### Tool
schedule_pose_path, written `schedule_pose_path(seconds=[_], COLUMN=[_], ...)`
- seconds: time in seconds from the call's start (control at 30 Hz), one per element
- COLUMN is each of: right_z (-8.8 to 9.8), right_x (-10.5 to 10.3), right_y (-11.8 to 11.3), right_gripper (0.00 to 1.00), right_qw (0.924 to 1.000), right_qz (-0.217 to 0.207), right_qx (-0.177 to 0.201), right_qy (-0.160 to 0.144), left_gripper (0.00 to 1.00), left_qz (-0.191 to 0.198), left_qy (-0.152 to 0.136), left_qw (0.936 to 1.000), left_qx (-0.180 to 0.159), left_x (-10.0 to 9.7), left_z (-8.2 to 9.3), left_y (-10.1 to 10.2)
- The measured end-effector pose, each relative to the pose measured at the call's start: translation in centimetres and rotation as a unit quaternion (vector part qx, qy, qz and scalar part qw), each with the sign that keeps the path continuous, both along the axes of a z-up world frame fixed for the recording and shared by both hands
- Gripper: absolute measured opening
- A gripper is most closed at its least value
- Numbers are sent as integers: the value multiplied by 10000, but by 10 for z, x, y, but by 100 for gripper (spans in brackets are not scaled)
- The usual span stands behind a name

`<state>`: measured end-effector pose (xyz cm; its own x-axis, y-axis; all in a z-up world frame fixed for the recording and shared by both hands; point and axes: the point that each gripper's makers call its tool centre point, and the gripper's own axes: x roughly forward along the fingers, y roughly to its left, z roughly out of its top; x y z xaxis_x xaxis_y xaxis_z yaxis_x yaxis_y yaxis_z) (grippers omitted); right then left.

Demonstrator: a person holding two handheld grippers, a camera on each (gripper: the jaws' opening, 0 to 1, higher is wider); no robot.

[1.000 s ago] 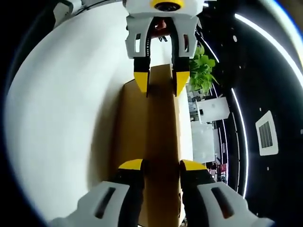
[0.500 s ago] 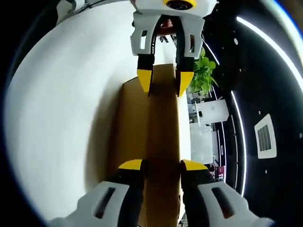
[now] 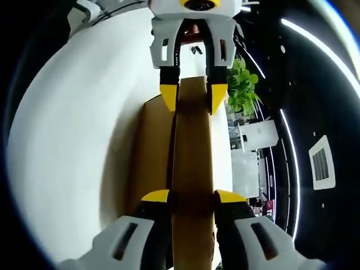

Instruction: Operate the shoe box by opening the lid, removing the specified soft item, and placing it in the target area until the item is outside and the box remains undamaged.

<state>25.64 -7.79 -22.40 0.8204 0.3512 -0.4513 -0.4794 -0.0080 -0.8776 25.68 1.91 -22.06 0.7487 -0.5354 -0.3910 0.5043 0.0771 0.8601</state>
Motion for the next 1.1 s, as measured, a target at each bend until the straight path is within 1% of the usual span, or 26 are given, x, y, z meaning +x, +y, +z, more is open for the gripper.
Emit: schedule_pose_path(seconds=[0.07,0.2,0.4,0.5,0.63,0.73,0.87,0.93,1.1], right_z=[2,3,4,4,4,5,5,6,7], right_x=[0,0,2,4,6,5,5,5,5], right_y=[0,0,1,1,2,1,1,2,0], right_gripper=[29,29,29,30,30,30,30,30,30], right_qw=[10000,10000,9999,9996,9996,9996,9995,9995,9993], right_qz=[-5,-26,-27,-110,-70,-41,-33,-30,-36], right_qx=[15,-10,-23,178,177,211,208,197,208], right_qy=[29,79,118,192,197,201,244,253,307], left_gripper=[30,31,30,30,31,31,33,33,32], left_qz=[-12,-27,-2,-11,44,75,133,137,86], left_qy=[-16,-139,-109,-86,-20,-23,-62,-71,-8], left_qw=[10000,9999,9999,9999,10000,9999,9999,9998,9999], left_qx=[23,30,-60,-51,-48,-66,12,85,70], left_x=[1,4,5,4,6,6,12,15,14], left_z=[0,1,4,5,5,6,4,2,5], left_y=[0,-3,-3,-4,-2,-3,-1,1,-1])
